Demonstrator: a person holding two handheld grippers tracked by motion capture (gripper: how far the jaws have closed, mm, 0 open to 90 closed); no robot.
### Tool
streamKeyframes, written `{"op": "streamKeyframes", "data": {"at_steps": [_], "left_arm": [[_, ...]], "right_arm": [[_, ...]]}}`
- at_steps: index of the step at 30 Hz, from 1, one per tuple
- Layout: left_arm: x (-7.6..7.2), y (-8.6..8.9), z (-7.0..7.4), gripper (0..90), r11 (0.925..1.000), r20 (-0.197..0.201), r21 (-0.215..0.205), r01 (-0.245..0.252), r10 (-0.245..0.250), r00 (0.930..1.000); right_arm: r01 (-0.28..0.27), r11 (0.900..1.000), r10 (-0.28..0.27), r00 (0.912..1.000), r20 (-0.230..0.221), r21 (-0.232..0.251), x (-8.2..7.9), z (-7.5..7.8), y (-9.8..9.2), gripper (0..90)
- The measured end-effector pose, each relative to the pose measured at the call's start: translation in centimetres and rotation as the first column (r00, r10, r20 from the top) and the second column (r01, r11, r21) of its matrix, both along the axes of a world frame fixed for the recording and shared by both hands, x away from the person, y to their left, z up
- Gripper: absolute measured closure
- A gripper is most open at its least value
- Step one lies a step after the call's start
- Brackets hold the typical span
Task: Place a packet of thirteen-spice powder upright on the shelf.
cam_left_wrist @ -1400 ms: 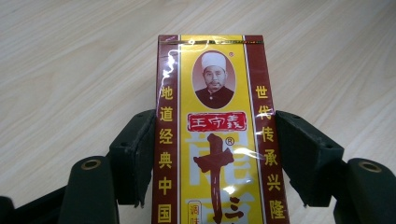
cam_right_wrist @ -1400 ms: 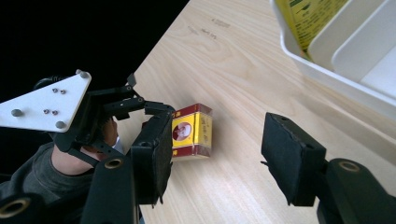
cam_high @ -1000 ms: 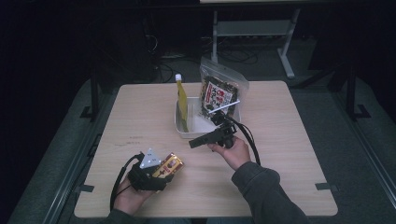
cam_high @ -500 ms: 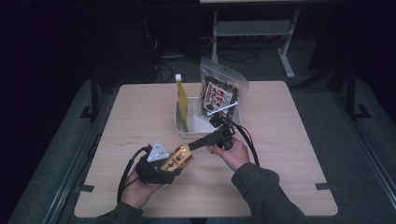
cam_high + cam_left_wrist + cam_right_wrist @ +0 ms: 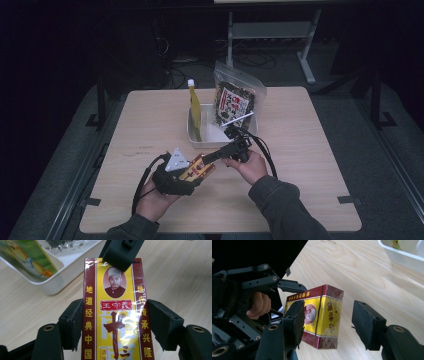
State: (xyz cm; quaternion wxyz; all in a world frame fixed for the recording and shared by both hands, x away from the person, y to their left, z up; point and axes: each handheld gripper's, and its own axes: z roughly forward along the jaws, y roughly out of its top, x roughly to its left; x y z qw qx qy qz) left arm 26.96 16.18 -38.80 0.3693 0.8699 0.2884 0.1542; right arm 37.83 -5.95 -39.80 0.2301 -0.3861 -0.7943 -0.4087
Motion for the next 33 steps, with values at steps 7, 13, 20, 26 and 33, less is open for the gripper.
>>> {"op": "streamKeyframes", "data": {"at_steps": [7, 13, 20, 26, 33], "left_arm": [[0.0, -0.4, 0.4, 32.5, 0.9999, 0.006, -0.012, 0.005, -0.005, 1.0], [0.1, -0.5, 0.4, 32.5, 0.9998, 0.011, -0.019, 0.002, -0.002, 0.9999], [0.1, -0.5, 0.2, 32.5, 0.9996, 0.005, -0.027, -0.003, 0.003, 1.0], [0.2, -0.6, -0.2, 32.5, 0.9998, -0.002, -0.017, -0.005, 0.005, 1.0], [0.2, -0.7, -0.7, 32.4, 0.9999, -0.004, -0.006, -0.014, 0.014, 0.9999]], "right_arm": [[-0.011, 1.0, 0.011, 0.9997, -0.023, 0.006, 0.0, -0.1, 0.1, 45.8], [-0.024, 1.0, 0.024, 0.9984, -0.051, 0.012, 0.1, 0.0, 0.3, 49.7], [-0.024, 1.0, 0.025, 0.9962, -0.084, 0.011, 0.2, 0.0, 0.4, 53.8], [-0.012, 1.0, 0.012, 0.9947, -0.102, 0.003, 0.2, 0.1, 0.3, 59.6], [-0.011, 1.0, 0.01, 0.9954, -0.095, -0.007, 0.1, 0.7, 0.4, 65.9]]}}
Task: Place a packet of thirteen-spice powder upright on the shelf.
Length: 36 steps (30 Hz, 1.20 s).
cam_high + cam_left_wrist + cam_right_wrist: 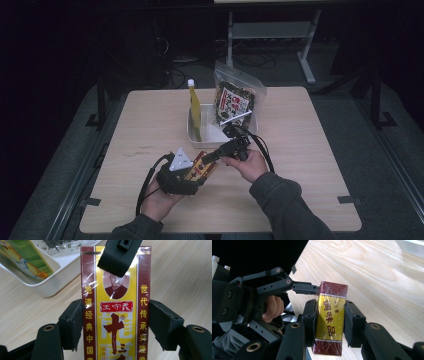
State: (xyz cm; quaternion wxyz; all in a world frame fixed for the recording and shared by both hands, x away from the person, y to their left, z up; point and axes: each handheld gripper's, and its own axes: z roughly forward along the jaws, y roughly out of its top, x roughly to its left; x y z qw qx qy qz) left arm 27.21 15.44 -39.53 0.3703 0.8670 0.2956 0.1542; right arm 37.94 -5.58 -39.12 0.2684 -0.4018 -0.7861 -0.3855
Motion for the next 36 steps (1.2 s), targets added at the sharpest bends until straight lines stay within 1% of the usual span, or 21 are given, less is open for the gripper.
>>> {"op": "streamKeyframes", "data": {"at_steps": [2, 6, 7, 8, 9, 11, 12, 14, 17, 20, 21, 25, 28, 31, 36], "left_arm": [[0.0, 0.0, -0.1, 32.2, 1.0, 0.007, 0.004, -0.003, 0.003, 1.0], [0.0, 0.1, 0.0, 31.6, 1.0, 0.02, -0.002, -0.007, 0.007, 0.9998], [0.0, 0.2, 0.1, 31.3, 1.0, 0.023, -0.003, -0.006, 0.006, 0.9997], [-0.1, 0.3, 0.1, 30.9, 1.0, 0.025, -0.004, -0.006, 0.006, 0.9997], [-0.1, 0.4, 0.1, 29.7, 1.0, 0.027, -0.005, -0.008, 0.008, 0.9996], [-0.2, 0.8, 0.2, 26.7, 0.9998, 0.032, -0.011, -0.018, 0.019, 0.9993], [-0.3, 1.0, 0.2, 26.4, 0.9997, 0.034, -0.015, -0.021, 0.021, 0.9992], [-0.4, 1.6, 0.3, 25.2, 0.9991, 0.034, -0.023, -0.034, 0.035, 0.9988], [-0.6, 2.4, 0.1, 24.7, 0.9977, 0.03, -0.041, -0.054, 0.055, 0.998], [-0.7, 3.0, -0.2, 24.1, 0.997, 0.021, -0.04, -0.065, 0.066, 0.9976], [-0.7, 3.2, -0.4, 24.0, 0.997, 0.016, -0.036, -0.068, 0.069, 0.9975], [-0.8, 4.0, -0.9, 23.5, 0.9959, 0.006, -0.036, -0.083, 0.083, 0.9965], [-0.9, 4.6, -1.3, 22.7, 0.9943, 0.007, -0.044, -0.097, 0.097, 0.9952], [-0.8, 4.9, -1.5, 22.1, 0.9936, 0.006, -0.048, -0.102, 0.103, 0.9947], [-0.8, 5.0, -1.6, 21.1, 0.993, 0.007, -0.05, -0.107, 0.108, 0.9942]], "right_arm": [[0.004, 1.0, -0.004, 0.9999, 0.016, -0.009, -0.1, 0.2, 0.2, 66.7], [0.016, 1.0, -0.016, 0.9998, 0.012, -0.015, 0.0, 0.5, 0.3, 67.7], [0.015, 1.0, -0.014, 0.9997, 0.019, -0.017, 0.0, 0.6, 0.4, 67.8], [0.017, 1.0, -0.017, 0.9997, 0.018, -0.025, 0.0, 0.8, 0.5, 67.9], [0.019, 0.999, -0.018, 0.9994, 0.029, -0.034, 0.0, 1.1, 0.6, 67.9], [0.028, 0.997, -0.023, 0.9979, 0.06, -0.071, 0.0, 1.7, 0.6, 68.0], [0.036, 0.996, -0.03, 0.9971, 0.07, -0.078, 0.0, 2.0, 0.5, 68.0], [0.06, 0.995, -0.054, 0.9955, 0.078, -0.076, 0.2, 2.4, 0.1, 68.0], [0.089, 0.991, -0.08, 0.9922, 0.096, -0.098, 0.4, 2.9, -0.5, 68.0], [0.114, 0.989, -0.104, 0.9888, 0.108, -0.094, 0.6, 3.4, -1.1, 68.0], [0.114, 0.989, -0.103, 0.988, 0.116, -0.098, 0.6, 3.6, -1.3, 68.0], [0.142, 0.985, -0.127, 0.981, 0.147, -0.1, 0.8, 4.7, -1.9, 68.0], [0.176, 0.979, -0.158, 0.9732, 0.167, -0.104, 1.1, 5.4, -2.4, 67.9], [0.207, 0.973, -0.188, 0.9666, 0.174, -0.1, 1.4, 6.0, -2.8, 68.0], [0.25, 0.961, -0.225, 0.9556, 0.19, -0.118, 2.0, 6.7, -3.3, 68.0]]}}
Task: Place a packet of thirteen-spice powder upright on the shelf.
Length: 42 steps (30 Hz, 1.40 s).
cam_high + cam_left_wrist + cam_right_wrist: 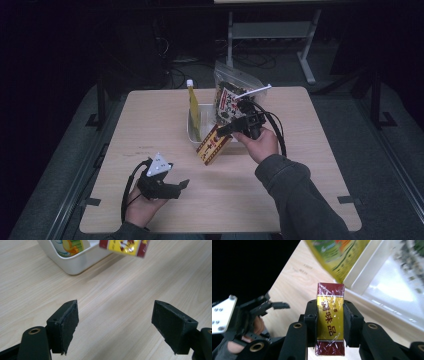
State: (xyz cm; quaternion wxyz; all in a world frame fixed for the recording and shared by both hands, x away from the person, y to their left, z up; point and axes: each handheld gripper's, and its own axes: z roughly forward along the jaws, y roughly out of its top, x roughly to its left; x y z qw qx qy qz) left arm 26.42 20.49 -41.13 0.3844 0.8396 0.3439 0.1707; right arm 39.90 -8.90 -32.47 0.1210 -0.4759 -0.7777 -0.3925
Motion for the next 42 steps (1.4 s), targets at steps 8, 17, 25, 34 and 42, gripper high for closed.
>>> {"op": "streamKeyframes", "data": {"at_steps": [8, 17, 25, 34, 42], "left_arm": [[0.1, 0.7, -0.4, 21.0, 0.9997, -0.014, -0.015, -0.019, 0.019, 0.9997], [0.2, 1.3, -0.6, 21.2, 0.999, -0.013, -0.021, -0.039, 0.039, 0.9992], [0.3, 1.8, -0.7, 21.2, 0.9979, -0.021, -0.04, -0.05, 0.05, 0.9985], [0.3, 2.1, -0.7, 21.4, 0.9975, -0.022, -0.043, -0.056, 0.055, 0.9983], [0.3, 2.2, -0.7, 21.6, 0.9975, -0.018, -0.041, -0.059, 0.058, 0.9982]], "right_arm": [[0.075, 0.997, -0.074, 0.9967, 0.036, -0.028, 1.0, 0.9, -0.5, 67.9], [0.153, 0.987, -0.15, 0.986, 0.074, -0.051, 2.6, 2.0, -0.3, 67.9], [0.212, 0.975, -0.206, 0.9746, 0.089, -0.071, 4.1, 2.0, 0.7, 67.9], [0.26, 0.964, -0.255, 0.9623, 0.095, -0.053, 5.4, 2.1, 1.7, 67.8], [0.31, 0.949, -0.304, 0.9482, 0.092, -0.062, 6.3, 1.7, 2.2, 67.8]]}}
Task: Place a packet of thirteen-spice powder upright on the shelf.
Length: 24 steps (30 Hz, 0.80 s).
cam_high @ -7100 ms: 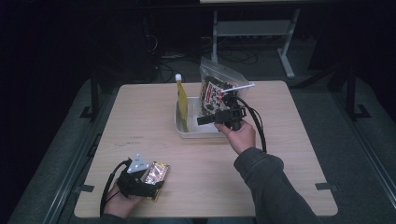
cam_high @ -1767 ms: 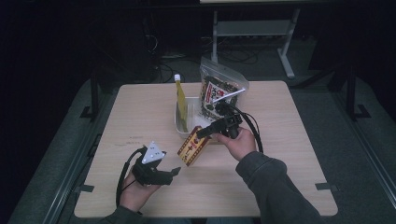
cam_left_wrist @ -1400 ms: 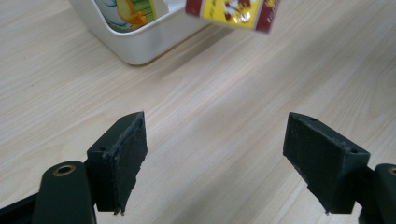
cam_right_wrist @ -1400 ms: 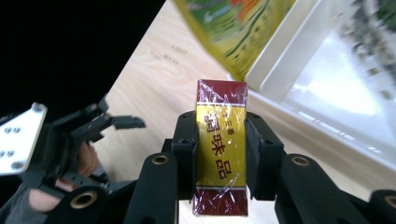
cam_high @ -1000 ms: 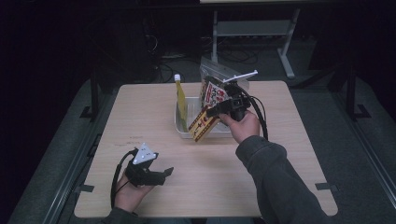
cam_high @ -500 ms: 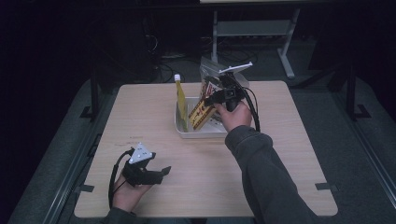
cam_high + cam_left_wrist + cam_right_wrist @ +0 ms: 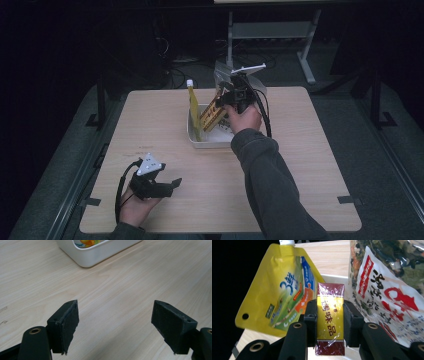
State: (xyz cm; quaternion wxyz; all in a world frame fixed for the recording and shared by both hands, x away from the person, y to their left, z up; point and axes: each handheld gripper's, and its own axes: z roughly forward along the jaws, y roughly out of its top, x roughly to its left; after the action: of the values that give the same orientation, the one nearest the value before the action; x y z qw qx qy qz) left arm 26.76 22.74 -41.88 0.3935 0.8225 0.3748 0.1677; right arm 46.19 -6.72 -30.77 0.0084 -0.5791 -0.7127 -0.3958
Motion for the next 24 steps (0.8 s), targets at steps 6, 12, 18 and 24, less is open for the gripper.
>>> {"op": "streamKeyframes", "data": {"at_steps": [6, 12, 18, 24], "left_arm": [[0.0, 0.2, 0.1, 21.5, 1.0, 0.002, 0.0, 0.0, 0.0, 1.0], [0.0, 0.3, 0.1, 21.8, 1.0, -0.001, -0.004, -0.003, 0.003, 1.0], [0.0, 0.2, 0.0, 21.9, 1.0, -0.004, -0.006, 0.002, -0.002, 1.0], [0.0, 0.0, 0.0, 22.1, 1.0, -0.006, -0.007, 0.007, -0.007, 1.0]], "right_arm": [[0.03, 0.999, -0.029, 0.9995, -0.012, 0.014, 0.5, -0.6, 0.6, 67.8], [0.053, 0.998, -0.053, 0.9985, -0.014, 0.018, 0.8, -1.2, 1.0, 67.8], [0.061, 0.998, -0.061, 0.998, -0.017, 0.014, 0.9, -1.9, 1.2, 67.7], [0.064, 0.997, -0.063, 0.998, -0.005, 0.031, 0.7, -2.4, 1.0, 65.8]]}}
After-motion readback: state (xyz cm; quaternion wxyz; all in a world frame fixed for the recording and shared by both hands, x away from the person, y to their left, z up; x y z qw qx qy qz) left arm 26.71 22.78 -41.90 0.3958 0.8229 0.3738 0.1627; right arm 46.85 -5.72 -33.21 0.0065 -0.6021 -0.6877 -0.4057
